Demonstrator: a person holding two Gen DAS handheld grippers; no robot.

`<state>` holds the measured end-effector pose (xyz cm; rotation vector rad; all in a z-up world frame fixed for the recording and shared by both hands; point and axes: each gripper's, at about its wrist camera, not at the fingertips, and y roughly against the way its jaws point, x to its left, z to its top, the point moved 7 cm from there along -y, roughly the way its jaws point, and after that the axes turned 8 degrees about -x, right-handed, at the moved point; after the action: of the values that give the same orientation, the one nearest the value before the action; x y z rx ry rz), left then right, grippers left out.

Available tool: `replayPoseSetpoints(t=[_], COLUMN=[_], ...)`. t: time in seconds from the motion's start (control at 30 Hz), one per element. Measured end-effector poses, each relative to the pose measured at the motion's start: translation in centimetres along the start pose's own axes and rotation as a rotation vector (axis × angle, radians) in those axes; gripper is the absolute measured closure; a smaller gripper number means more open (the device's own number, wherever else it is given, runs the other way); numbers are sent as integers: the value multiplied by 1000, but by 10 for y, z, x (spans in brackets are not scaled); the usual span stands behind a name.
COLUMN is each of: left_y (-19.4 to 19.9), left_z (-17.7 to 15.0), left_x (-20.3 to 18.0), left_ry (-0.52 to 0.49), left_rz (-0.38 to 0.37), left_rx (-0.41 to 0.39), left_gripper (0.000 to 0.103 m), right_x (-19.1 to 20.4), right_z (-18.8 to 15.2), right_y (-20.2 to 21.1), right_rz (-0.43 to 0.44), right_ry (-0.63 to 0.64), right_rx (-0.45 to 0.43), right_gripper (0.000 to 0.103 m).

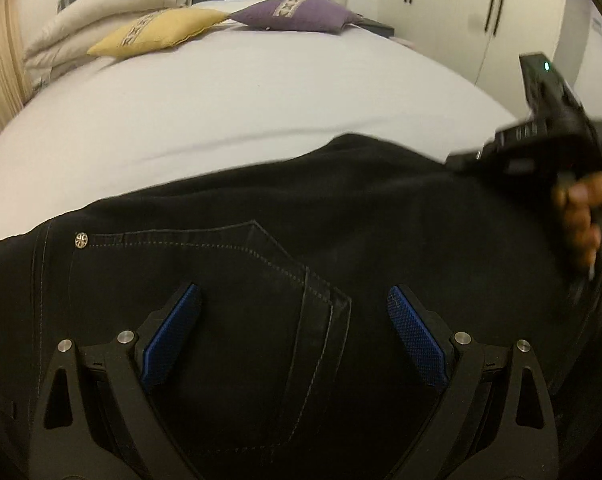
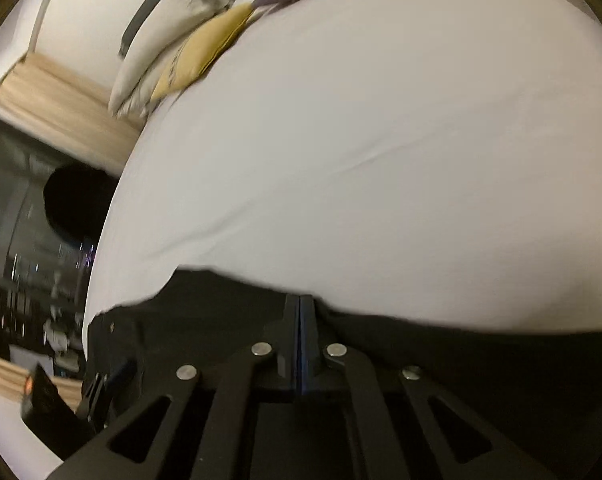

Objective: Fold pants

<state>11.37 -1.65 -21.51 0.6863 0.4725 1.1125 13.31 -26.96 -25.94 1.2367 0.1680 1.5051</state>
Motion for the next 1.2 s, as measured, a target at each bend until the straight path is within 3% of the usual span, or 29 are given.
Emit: replayPoseSetpoints(t=[0.13, 0.17, 0.23, 0.27, 0.33, 0.4, 0.43, 0.53, 0.7, 0.77, 0.83, 0.9, 0.97, 1.1, 1.13, 1.2], left_y=[13, 20, 24, 18, -8, -37, -55, -83, -104, -111, -113, -105, -87, -54, -55, -70], left_z=[7, 17, 46, 59, 72, 68, 61, 60, 69, 72, 82, 90, 93, 75, 66, 50], left_x=[0, -1, -9, -18, -39, -60, -70, -67, -51, -54, -45, -29, -27, -76, -85, -92], left_ry=[23, 34, 37, 46, 61, 26, -14, -54, -9, -58, -68, 34, 71, -58, -92, -173], left_rz=[-21, -34, -67, -122, -234, -305, -295, -281, -265, -218, -99, -59, -77, -241, -251, -158], left_rx=[4, -25, -76, -74, -13, 80, 138, 195, 200, 177, 134, 95, 62, 89, 110, 122], left_gripper=[8, 8, 8, 8, 8, 15, 19, 21, 26, 26, 26, 26, 26, 26, 26, 24], right_x=[-24, -23, -10, -3, 5, 6, 4, -6, -20, -21, -20, -20, -18, -9, -7, -10], right_z=[12, 12, 2, -9, -28, -47, -59, -89, -92, -93, -96, -99, -100, -106, -110, -117], right_y=[35, 48, 73, 79, 88, 86, 81, 62, 67, 70, 74, 85, 93, 112, 112, 102], right_rz=[-120, -95, 29, 61, 97, 121, 126, 64, 95, 79, 66, 34, 12, 62, 79, 62], right_ry=[-18, -32, -51, -41, -8, -15, -16, 8, -32, -20, -23, -11, -7, 31, 49, 57], right_rx=[-105, -128, -160, -161, -148, -104, -78, -3, -46, -53, -58, -64, -71, -71, -60, -35], right_gripper=[103, 98, 98, 98, 98, 98, 98, 103, 103, 103, 103, 103, 99, 98, 96, 97])
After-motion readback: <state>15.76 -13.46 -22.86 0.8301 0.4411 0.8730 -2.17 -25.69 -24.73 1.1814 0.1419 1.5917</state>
